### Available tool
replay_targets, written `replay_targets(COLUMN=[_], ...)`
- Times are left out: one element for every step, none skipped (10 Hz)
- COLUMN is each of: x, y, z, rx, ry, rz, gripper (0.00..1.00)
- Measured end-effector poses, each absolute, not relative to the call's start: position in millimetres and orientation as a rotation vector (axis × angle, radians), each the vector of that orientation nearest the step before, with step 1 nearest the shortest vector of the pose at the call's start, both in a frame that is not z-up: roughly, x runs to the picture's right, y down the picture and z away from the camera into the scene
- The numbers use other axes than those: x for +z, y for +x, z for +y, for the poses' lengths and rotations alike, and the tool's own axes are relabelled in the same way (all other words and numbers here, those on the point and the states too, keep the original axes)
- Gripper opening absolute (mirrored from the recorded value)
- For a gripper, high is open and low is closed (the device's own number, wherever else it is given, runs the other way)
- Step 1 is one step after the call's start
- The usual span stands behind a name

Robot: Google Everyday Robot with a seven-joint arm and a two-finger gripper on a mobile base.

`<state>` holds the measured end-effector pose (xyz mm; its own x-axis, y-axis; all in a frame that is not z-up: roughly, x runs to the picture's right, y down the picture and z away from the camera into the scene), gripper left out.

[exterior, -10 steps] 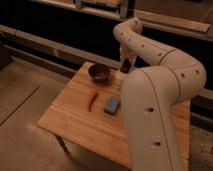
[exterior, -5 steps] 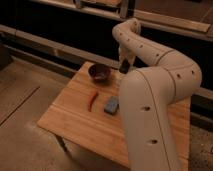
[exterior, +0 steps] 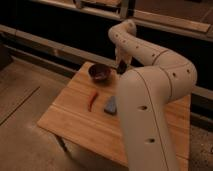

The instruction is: Place the eraser in the ceramic cup

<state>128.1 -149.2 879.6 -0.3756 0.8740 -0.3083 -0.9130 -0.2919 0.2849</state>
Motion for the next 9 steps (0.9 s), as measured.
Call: replay_targets(x=[881.6, 882.6, 883.6, 884.8, 886.2, 887.1, 888.0, 888.5, 888.6], y=[128.3, 128.9, 129.2, 129.7, 131.1, 133.2, 134.8, 135.0, 135.2], z=[-146.6, -145.1, -143.8, -142.2, -140.7, -139.7, -138.8, -138.3, -138.6], rx=[1.892, 1.892, 1.891, 1.89, 1.89, 1.892, 1.895, 1.896, 1.897], ry=[-0.112, -0.113, -0.114, -0.115, -0.113, -0.112, -0.111, -0.111, -0.111], rz=[0.5, 0.502, 0.505, 0.508, 0.512, 0.516, 0.52, 0.521, 0.521], gripper=[0.0, 0.0, 0.0, 0.0, 0.0, 0.0, 0.0, 0.0, 0.0])
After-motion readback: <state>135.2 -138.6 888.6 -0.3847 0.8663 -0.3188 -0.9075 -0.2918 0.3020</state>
